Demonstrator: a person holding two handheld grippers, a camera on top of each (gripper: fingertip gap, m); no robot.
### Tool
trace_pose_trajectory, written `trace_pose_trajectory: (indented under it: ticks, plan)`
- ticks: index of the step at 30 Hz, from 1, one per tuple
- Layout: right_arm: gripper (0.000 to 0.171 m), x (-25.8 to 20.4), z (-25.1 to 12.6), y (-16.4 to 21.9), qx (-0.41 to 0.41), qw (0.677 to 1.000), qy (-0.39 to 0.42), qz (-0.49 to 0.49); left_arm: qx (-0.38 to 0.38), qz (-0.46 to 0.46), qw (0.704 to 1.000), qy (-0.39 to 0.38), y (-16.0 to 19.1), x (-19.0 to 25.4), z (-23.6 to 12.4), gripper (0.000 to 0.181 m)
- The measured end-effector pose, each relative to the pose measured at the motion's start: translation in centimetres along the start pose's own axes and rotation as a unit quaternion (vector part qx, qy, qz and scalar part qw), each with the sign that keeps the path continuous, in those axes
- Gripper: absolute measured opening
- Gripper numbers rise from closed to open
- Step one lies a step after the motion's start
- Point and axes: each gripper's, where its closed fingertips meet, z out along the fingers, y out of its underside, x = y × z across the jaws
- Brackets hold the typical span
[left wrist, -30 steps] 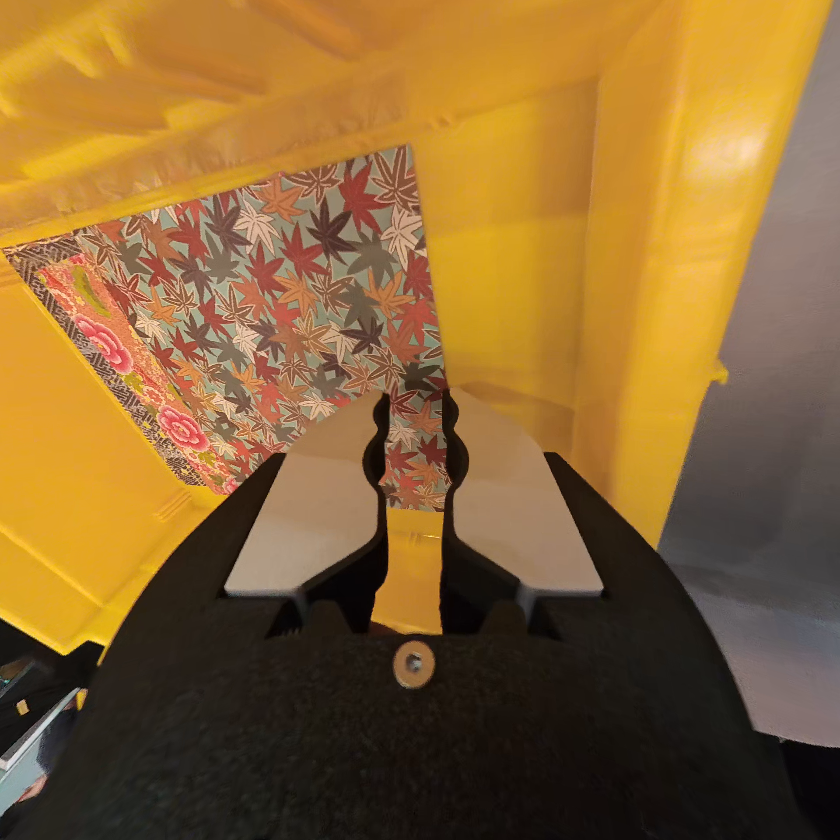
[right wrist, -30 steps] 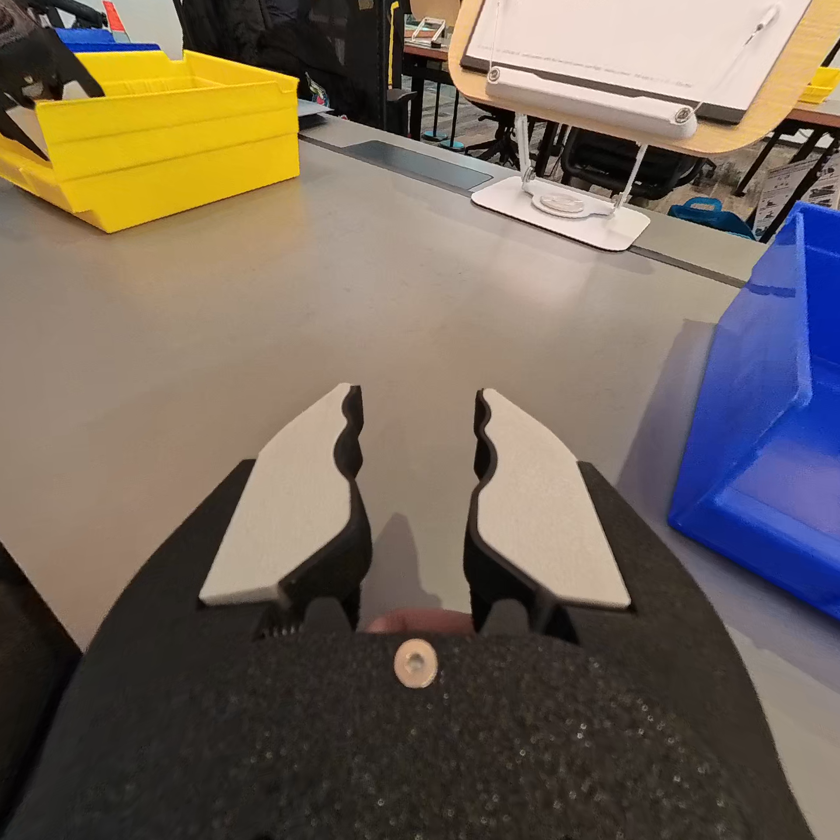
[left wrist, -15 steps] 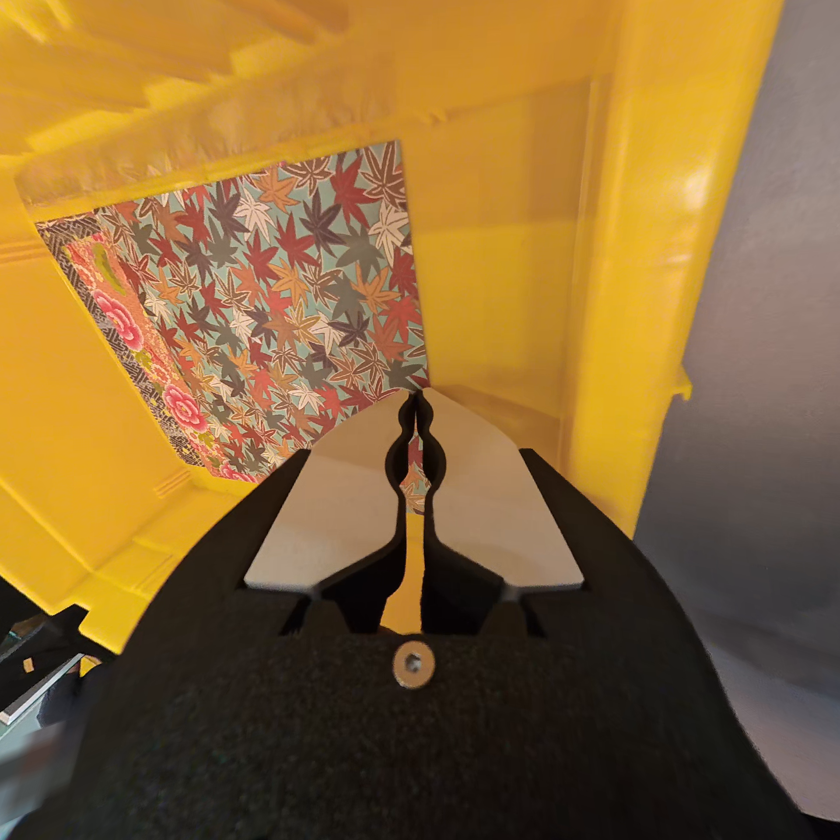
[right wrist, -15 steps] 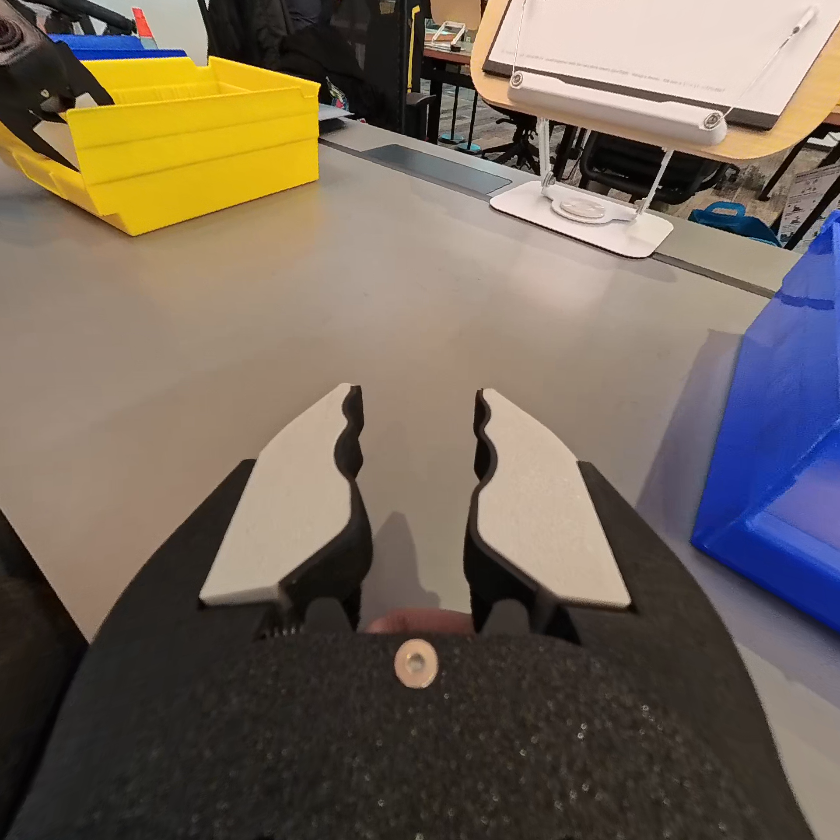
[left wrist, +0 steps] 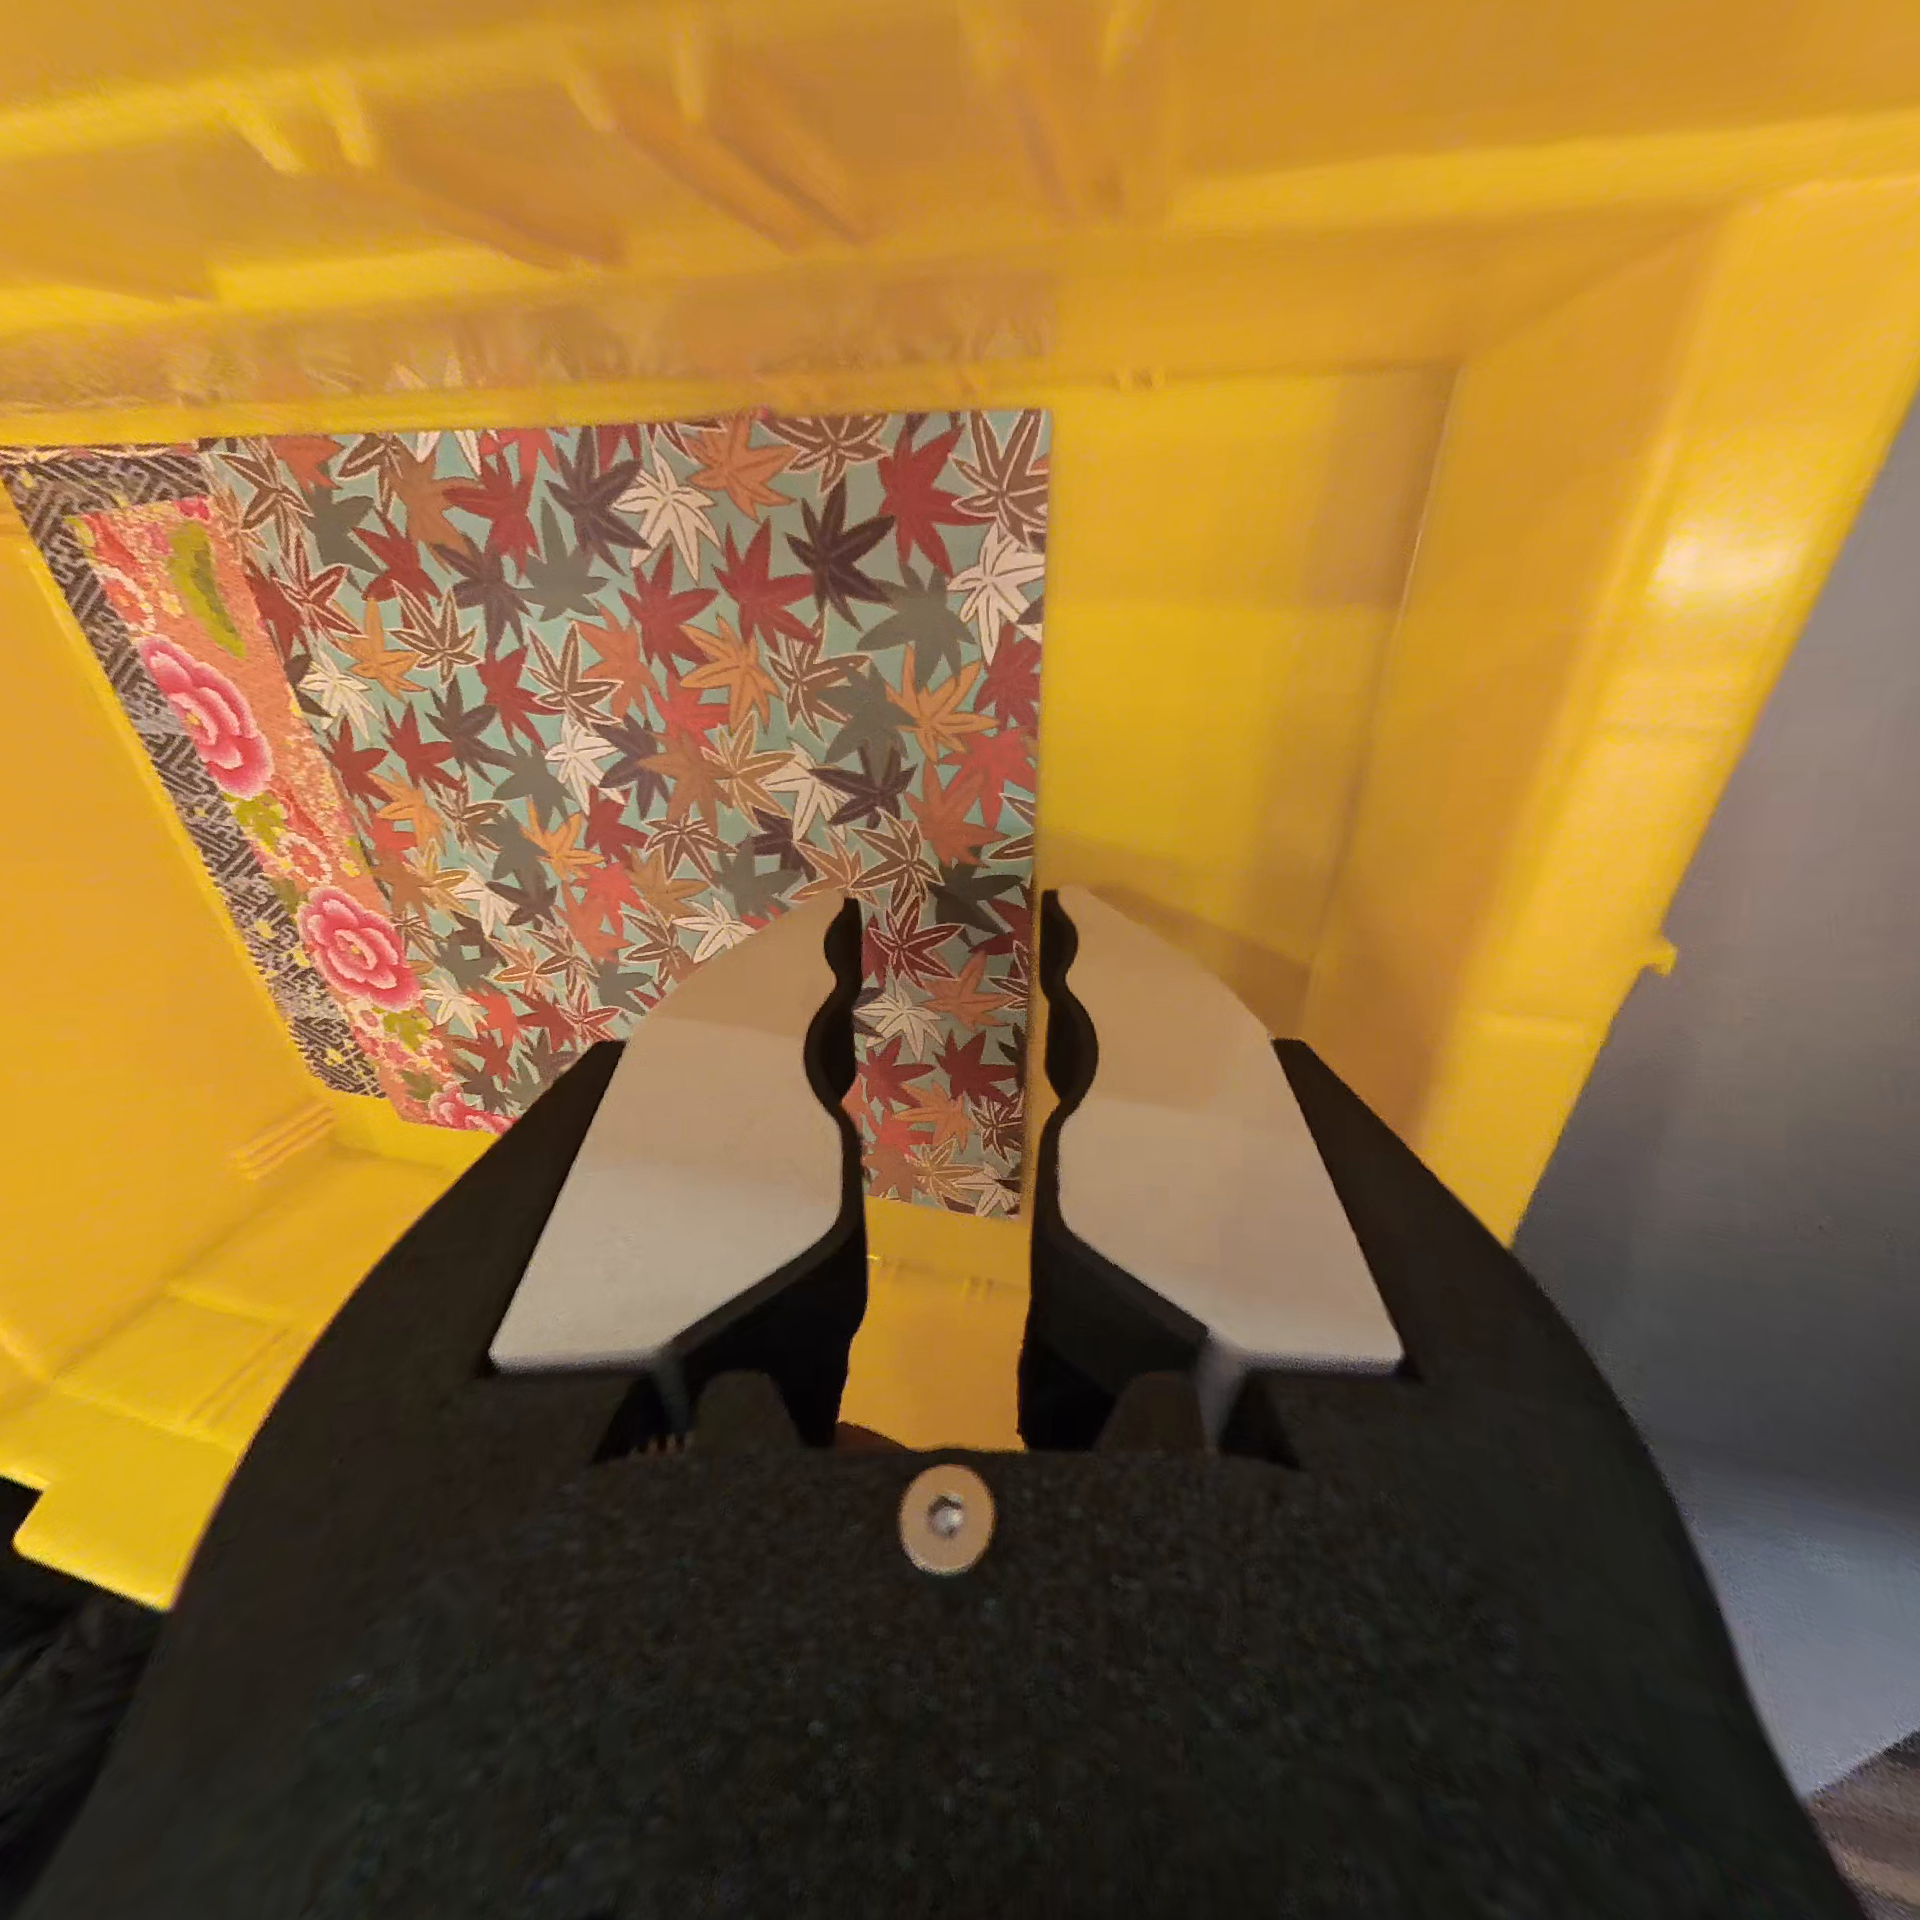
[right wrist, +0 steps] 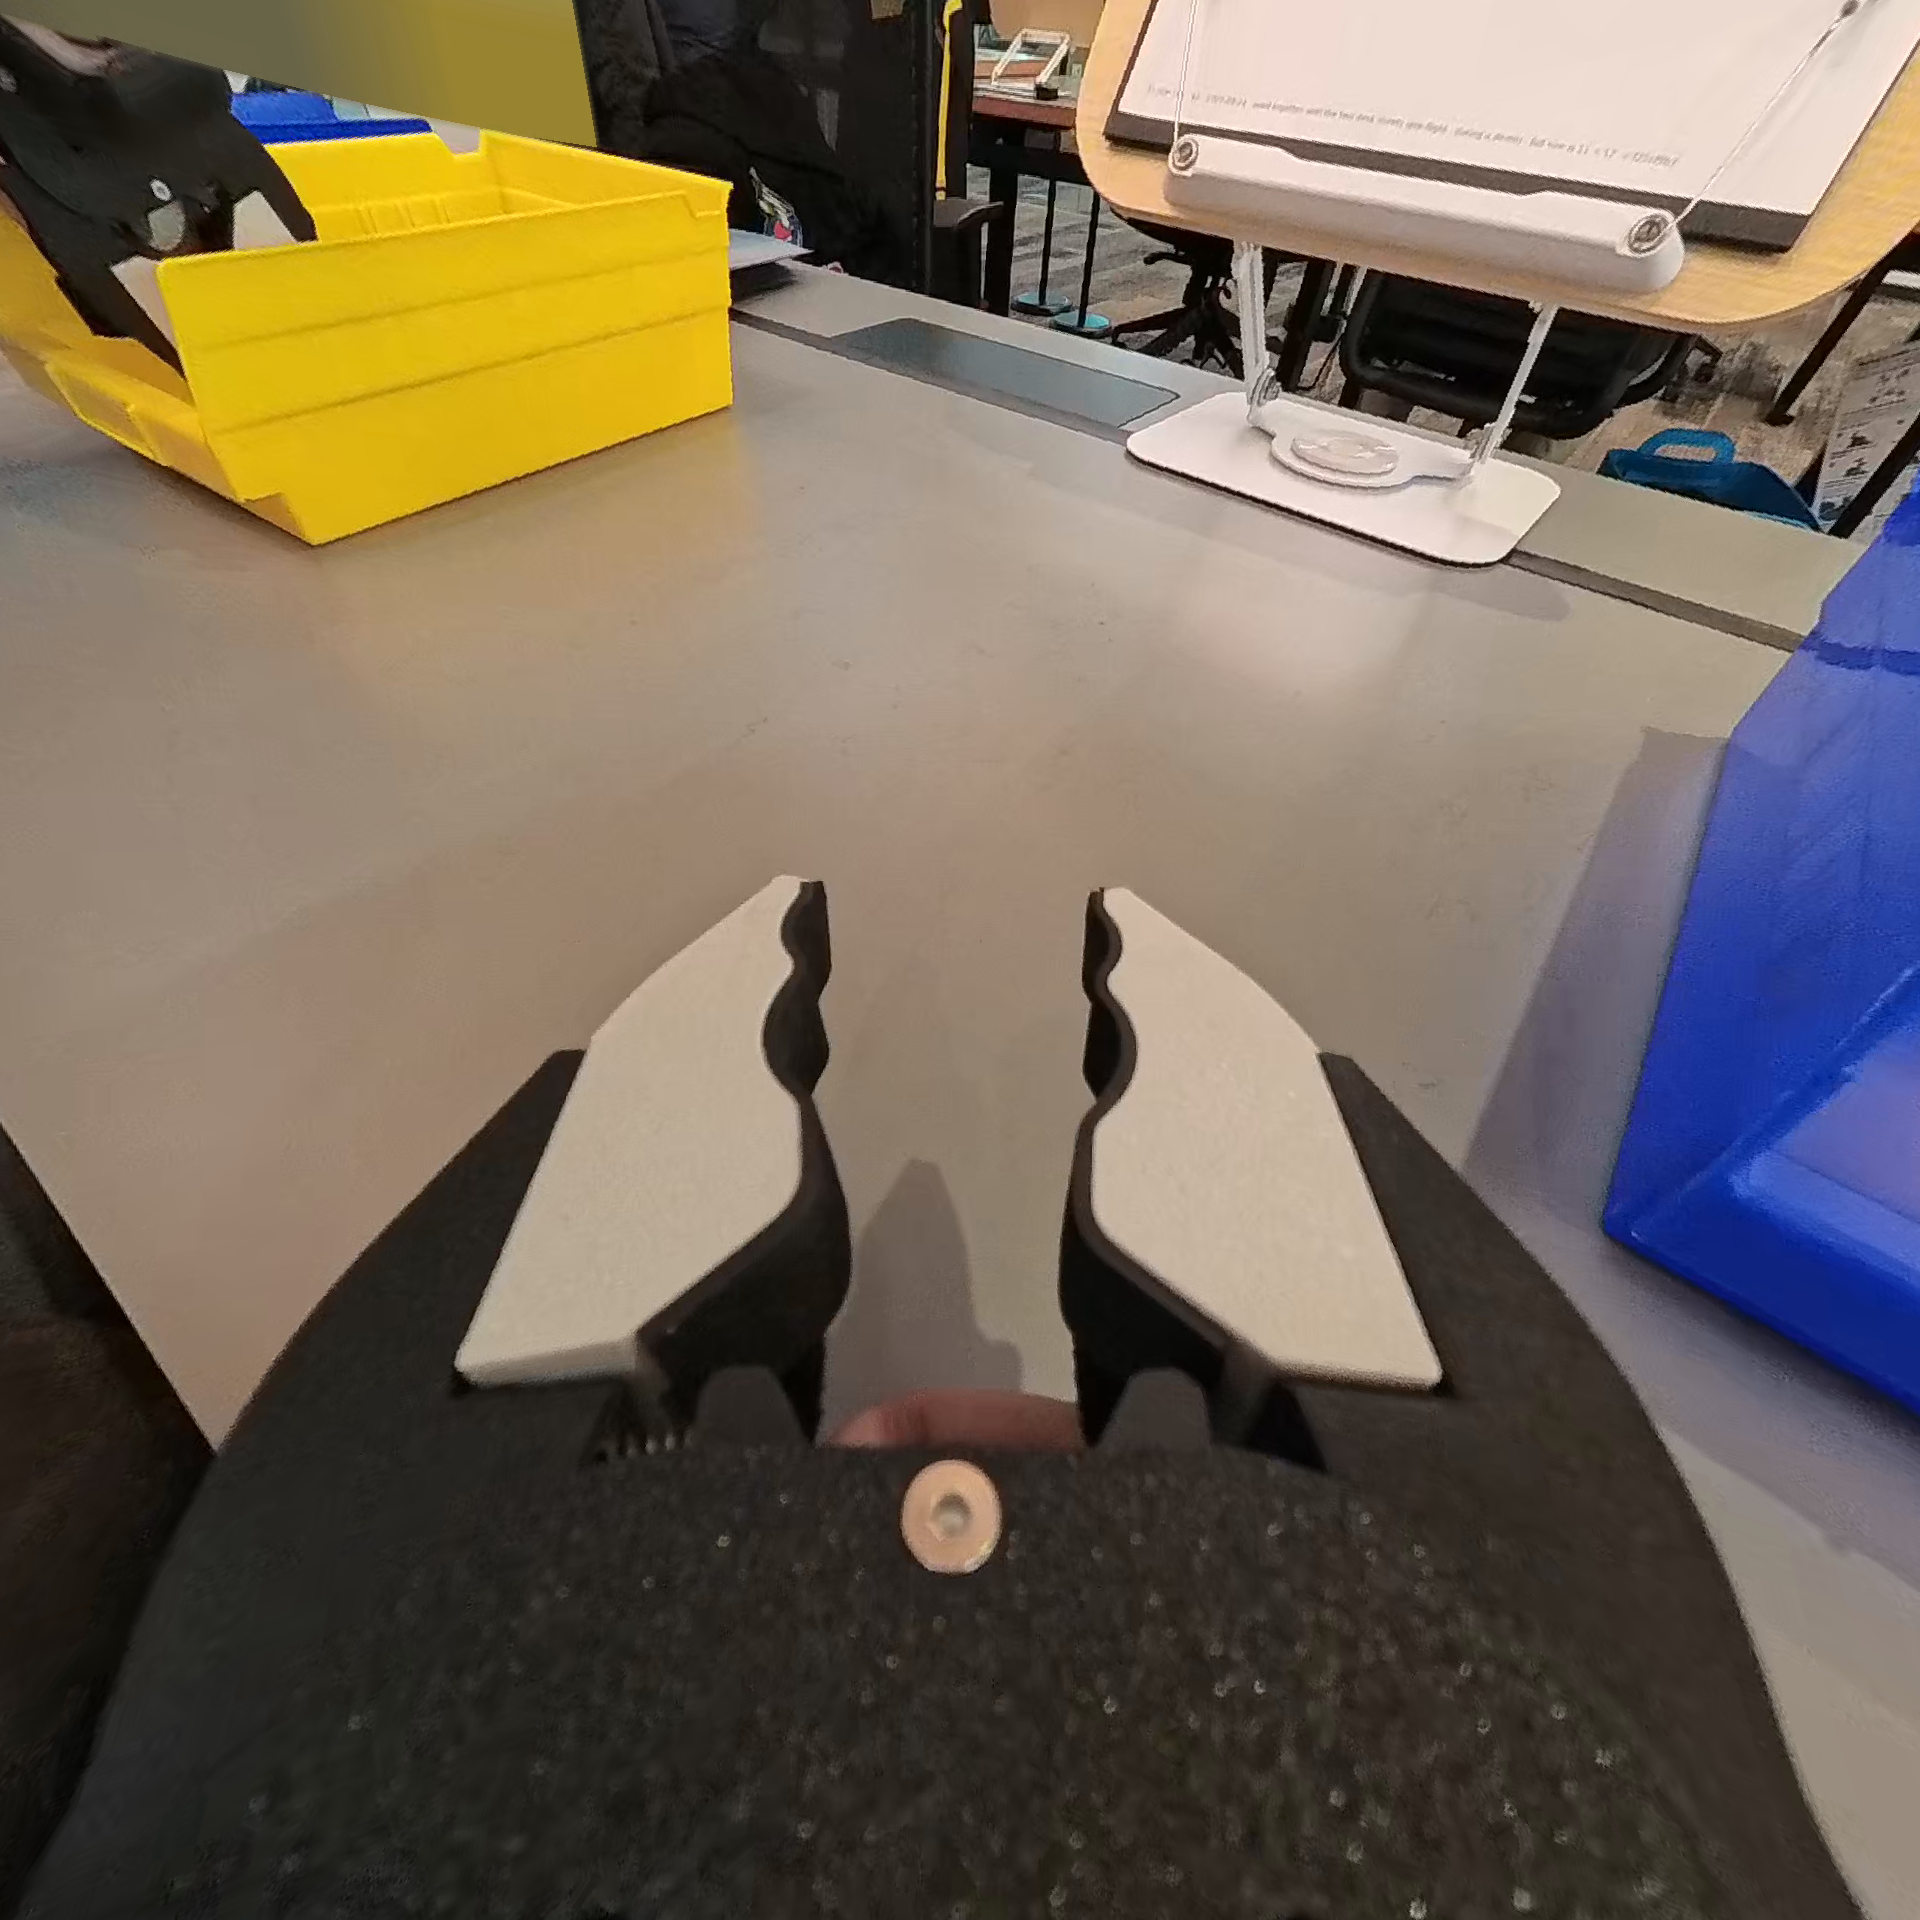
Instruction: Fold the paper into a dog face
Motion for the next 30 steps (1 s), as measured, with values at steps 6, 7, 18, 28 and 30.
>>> trace_pose_trajectory:
  ticks: [6, 7, 18, 28, 30]
  plan:
    - [0.047, 0.0, 0.0, 0.0, -0.001, 1.000, 0.001, 0.001, 0.001, 0.040, 0.998, -0.049, 0.1, -0.2, 0.2, 0.013]
    - [0.047, 0.0, 0.0, 0.1, -0.001, 1.000, 0.000, 0.002, 0.002, 0.043, 0.998, -0.054, 0.2, -0.2, 0.3, 0.009]
    - [0.046, -0.1, 0.2, -0.1, -0.001, 1.000, 0.000, 0.003, 0.022, 0.039, 0.994, -0.103, 0.1, -1.0, 0.3, 0.000]
    - [0.046, -0.3, 0.3, 0.1, -0.005, 1.000, -0.005, 0.002, 0.026, -0.002, 0.995, -0.093, 1.1, -1.4, -0.6, 0.000]
    - [0.046, -0.3, 0.4, 0.1, -0.005, 1.000, -0.007, 0.004, 0.019, -0.002, 0.996, -0.085, 1.1, -1.2, -0.1, 0.025]
